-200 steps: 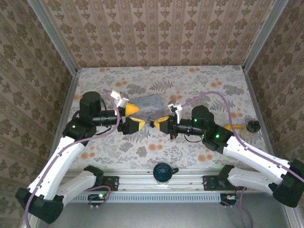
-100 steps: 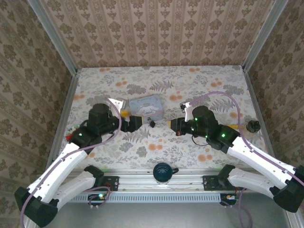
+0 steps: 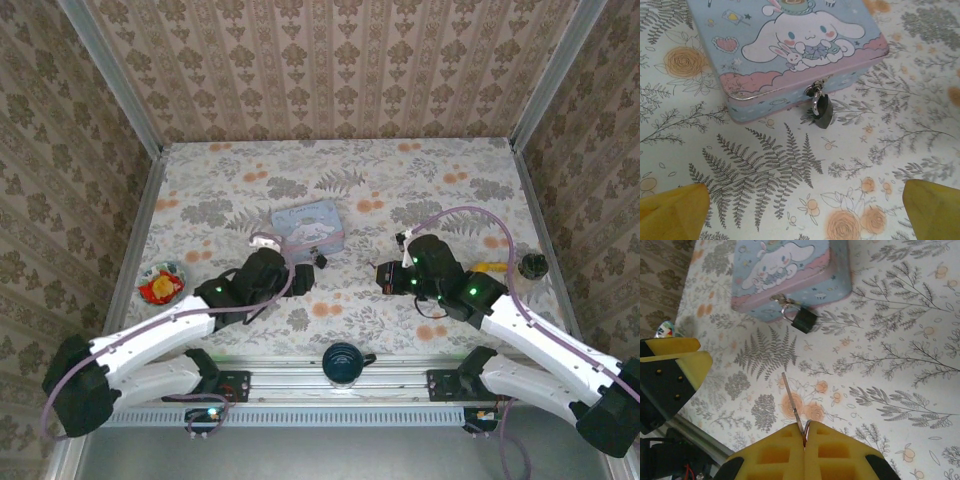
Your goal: Unlock the padlock with the key
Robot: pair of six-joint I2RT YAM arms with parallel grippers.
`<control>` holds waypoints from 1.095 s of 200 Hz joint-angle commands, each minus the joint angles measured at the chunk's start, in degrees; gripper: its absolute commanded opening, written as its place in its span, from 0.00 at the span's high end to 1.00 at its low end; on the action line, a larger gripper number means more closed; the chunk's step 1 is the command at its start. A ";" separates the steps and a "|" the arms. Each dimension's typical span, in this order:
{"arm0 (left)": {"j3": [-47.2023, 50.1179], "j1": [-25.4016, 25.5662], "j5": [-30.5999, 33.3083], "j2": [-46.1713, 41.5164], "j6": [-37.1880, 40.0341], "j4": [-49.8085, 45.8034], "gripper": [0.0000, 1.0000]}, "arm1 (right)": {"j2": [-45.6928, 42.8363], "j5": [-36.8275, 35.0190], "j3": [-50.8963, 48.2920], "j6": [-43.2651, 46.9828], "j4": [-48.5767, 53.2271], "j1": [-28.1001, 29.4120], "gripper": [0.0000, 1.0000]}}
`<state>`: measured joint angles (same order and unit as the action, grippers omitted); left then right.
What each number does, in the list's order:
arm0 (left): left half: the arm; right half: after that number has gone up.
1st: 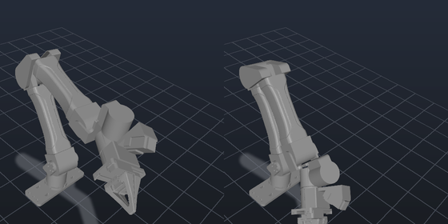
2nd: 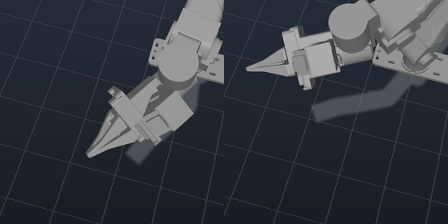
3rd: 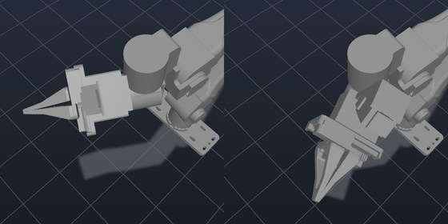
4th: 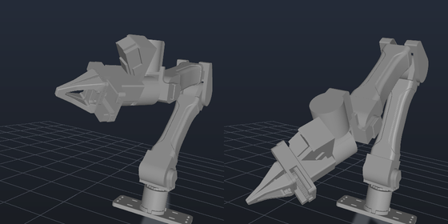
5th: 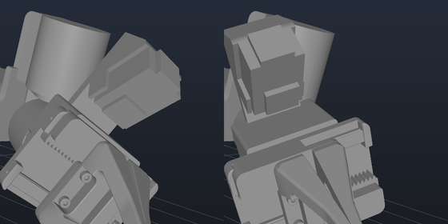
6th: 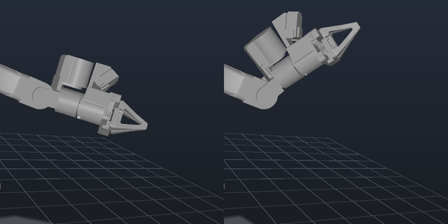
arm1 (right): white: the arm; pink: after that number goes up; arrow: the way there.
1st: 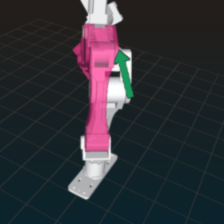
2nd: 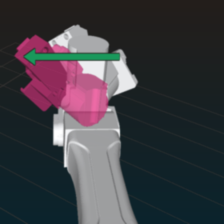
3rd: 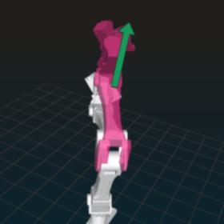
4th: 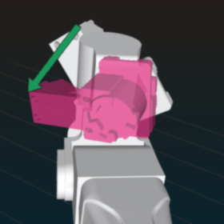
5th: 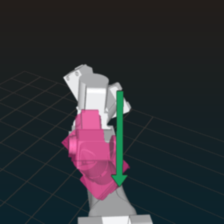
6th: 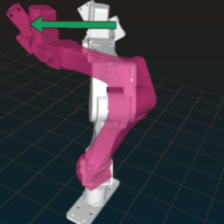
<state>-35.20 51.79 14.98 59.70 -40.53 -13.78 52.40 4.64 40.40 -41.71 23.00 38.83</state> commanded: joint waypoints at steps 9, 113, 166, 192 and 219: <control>-0.86 2.51 8.53 5.47 -6.69 1.17 0.00 | 1.02 -2.05 -2.87 -2.35 0.44 -0.16 1.00; -6.40 6.34 12.83 25.73 -13.92 5.34 0.00 | 1.12 -3.75 -5.77 -2.77 0.02 -0.41 1.00; -8.92 6.47 13.66 31.37 -13.51 6.39 0.07 | 1.30 -4.14 -6.46 -2.57 -0.24 -1.08 1.00; -9.26 6.29 14.36 33.53 -12.50 8.26 0.08 | 1.36 -4.16 -6.60 -2.50 -0.24 -1.48 1.00; -10.30 5.25 14.59 35.50 -11.26 7.98 0.07 | 1.39 -3.99 -6.56 -2.41 -0.20 -2.13 1.00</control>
<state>-43.57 57.67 27.77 93.80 -52.97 -6.33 53.74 2.07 34.33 -43.90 22.92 37.39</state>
